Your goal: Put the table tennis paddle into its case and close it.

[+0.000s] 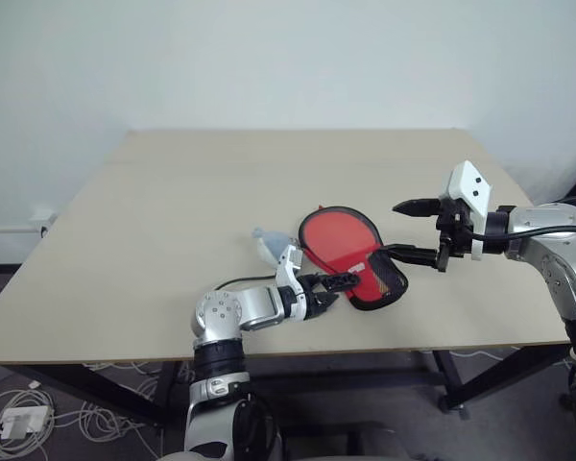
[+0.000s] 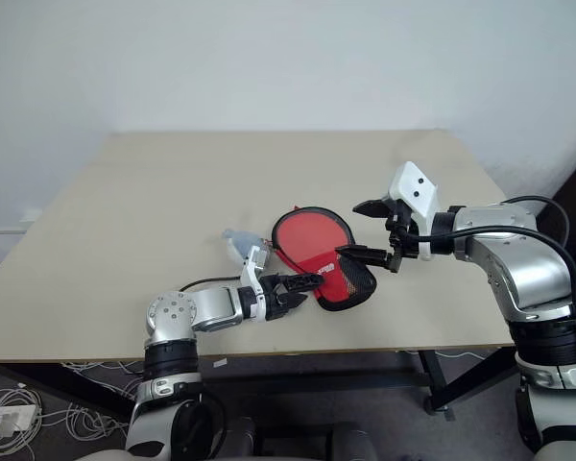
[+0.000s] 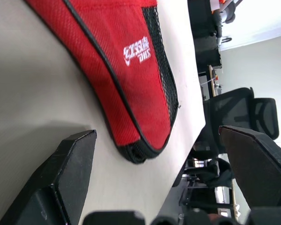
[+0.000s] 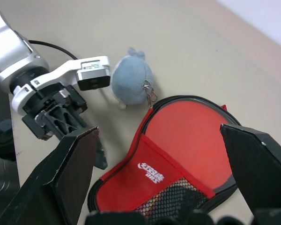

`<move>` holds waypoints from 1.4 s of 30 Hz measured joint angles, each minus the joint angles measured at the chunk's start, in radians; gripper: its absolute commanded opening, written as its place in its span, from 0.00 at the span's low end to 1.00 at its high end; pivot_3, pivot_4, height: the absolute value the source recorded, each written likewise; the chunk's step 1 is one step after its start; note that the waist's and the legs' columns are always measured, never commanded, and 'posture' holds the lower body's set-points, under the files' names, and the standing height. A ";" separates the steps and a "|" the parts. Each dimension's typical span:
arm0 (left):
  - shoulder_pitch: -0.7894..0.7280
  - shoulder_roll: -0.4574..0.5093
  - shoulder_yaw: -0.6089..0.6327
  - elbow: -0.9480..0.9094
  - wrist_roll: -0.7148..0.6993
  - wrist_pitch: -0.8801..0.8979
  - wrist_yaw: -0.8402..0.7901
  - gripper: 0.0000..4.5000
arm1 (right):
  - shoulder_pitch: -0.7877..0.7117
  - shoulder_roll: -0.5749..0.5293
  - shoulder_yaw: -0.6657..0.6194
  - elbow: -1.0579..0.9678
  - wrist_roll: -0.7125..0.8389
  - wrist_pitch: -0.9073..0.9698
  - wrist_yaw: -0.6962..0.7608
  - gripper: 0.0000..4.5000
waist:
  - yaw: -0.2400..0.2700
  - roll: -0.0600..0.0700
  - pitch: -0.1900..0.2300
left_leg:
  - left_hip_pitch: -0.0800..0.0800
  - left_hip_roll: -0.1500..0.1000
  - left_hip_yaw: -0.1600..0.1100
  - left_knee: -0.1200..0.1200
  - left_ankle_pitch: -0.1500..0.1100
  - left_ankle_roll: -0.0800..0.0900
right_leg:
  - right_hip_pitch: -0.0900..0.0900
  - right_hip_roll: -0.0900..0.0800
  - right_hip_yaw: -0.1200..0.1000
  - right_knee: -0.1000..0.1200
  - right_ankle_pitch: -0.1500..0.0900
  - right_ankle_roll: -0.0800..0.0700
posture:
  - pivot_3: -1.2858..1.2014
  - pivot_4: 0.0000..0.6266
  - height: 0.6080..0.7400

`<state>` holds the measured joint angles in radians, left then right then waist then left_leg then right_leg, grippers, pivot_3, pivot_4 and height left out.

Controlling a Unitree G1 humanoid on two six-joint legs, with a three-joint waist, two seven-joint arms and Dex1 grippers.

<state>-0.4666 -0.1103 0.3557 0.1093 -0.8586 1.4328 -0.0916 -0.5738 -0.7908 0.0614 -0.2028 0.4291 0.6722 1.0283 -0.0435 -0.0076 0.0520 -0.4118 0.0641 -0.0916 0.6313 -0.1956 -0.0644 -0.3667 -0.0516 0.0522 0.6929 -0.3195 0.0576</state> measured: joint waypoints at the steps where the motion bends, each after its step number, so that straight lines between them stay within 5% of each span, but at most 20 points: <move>1: 0.006 0.001 -0.003 -0.002 0.000 -0.005 -0.008 0.99 | 0.000 0.000 0.000 -0.001 0.000 0.000 0.000 1.00 | 0.000 0.000 0.000 | 0.000 0.000 0.000 0.000 0.000 0.000 | 0.000 0.000 0.000 0.000 0.000 0.000 | 0.52 0.00 0.57; 16: 0.005 0.057 -0.100 0.089 0.022 -0.107 -0.180 0.99 | 0.011 0.020 0.000 -0.027 0.002 0.010 -0.011 1.00 | 0.008 0.000 0.000 | 0.001 0.000 -0.001 0.002 0.000 0.000 | 0.003 0.000 -0.001 0.000 0.000 0.000 | 0.52 0.00 0.57; 42: -0.134 -0.040 0.052 0.281 0.014 -0.107 -0.019 0.99 | 0.053 0.034 0.043 0.068 -0.114 0.005 -0.112 1.00 | 0.029 0.000 0.000 | 0.001 -0.002 -0.003 0.005 0.000 0.000 | 0.006 0.000 -0.002 -0.001 0.000 0.000 | 0.52 0.00 0.57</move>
<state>-0.6003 -0.1500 0.4072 0.3903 -0.8445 1.3261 -0.1103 -0.5204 -0.7570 0.1043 -0.1349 0.3154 0.6773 0.9167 -0.0141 -0.0078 0.0519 -0.4108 0.0617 -0.0950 0.6367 -0.1958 -0.0642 -0.3608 -0.0519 0.0504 0.6917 -0.3197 0.0581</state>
